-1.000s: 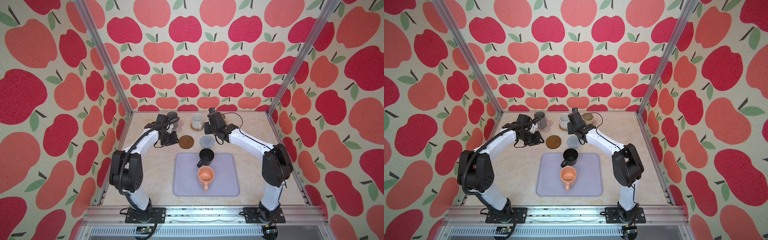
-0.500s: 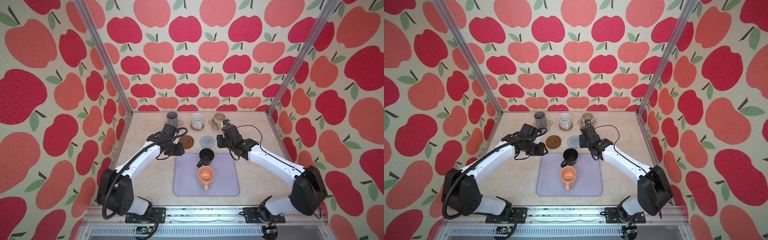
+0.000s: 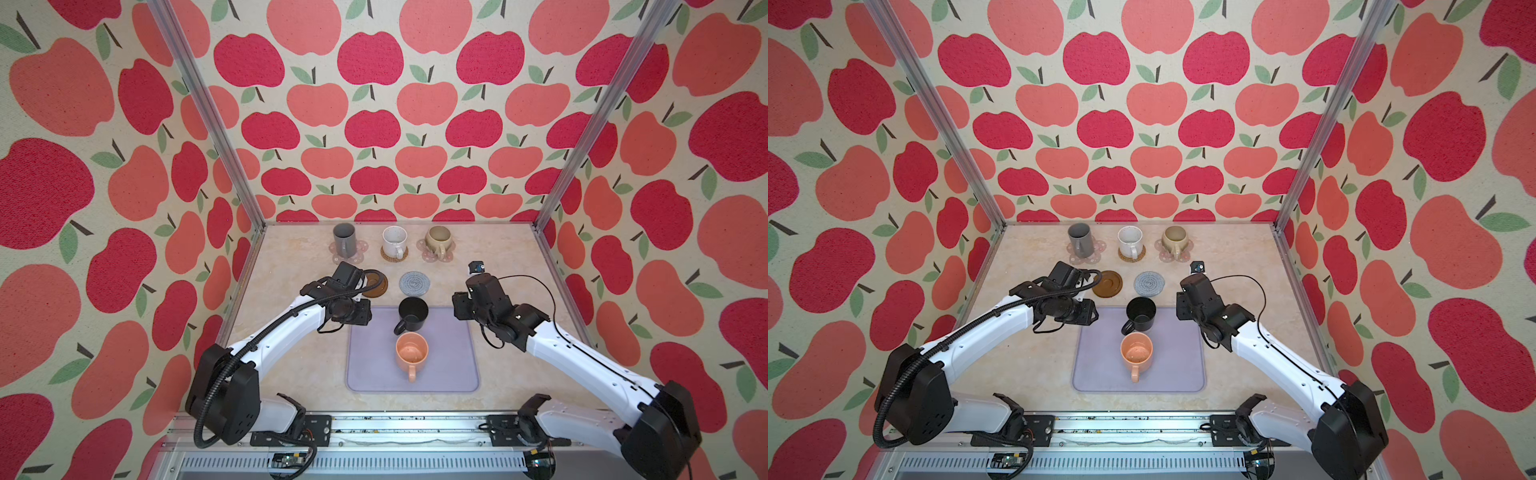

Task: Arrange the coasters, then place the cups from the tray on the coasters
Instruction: 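Move the right gripper toward the robot over the orange mug on the tray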

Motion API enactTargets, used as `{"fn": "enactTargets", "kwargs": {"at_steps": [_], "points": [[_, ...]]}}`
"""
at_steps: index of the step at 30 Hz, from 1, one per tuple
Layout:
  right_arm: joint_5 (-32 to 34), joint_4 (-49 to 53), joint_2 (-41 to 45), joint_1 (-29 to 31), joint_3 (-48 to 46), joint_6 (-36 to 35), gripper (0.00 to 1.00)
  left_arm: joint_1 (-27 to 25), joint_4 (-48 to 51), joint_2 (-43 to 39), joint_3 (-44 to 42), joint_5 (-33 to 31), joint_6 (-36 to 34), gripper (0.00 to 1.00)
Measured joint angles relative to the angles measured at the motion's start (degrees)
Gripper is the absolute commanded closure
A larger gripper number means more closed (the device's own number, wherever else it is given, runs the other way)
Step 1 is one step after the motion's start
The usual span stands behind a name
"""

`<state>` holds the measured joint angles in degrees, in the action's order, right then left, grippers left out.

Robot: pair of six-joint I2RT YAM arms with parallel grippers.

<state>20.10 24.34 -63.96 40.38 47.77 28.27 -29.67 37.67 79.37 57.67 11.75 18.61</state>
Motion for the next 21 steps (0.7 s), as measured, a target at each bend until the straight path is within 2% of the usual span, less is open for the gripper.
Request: {"fn": "enactTargets", "kwargs": {"at_steps": [12,17,21], "points": [[-3.32,11.78,12.48,2.16,-4.90,8.28,0.41,0.90,0.63,1.46,0.00,-2.34,1.75,0.60],[-4.28,15.30,16.06,5.92,-6.01,12.55,0.41,1.16,0.63,2.45,0.00,-2.34,2.62,0.60],[-3.82,17.49,17.03,11.26,-6.19,16.09,0.41,1.42,0.59,2.45,-0.07,-2.32,3.04,0.60]]}}
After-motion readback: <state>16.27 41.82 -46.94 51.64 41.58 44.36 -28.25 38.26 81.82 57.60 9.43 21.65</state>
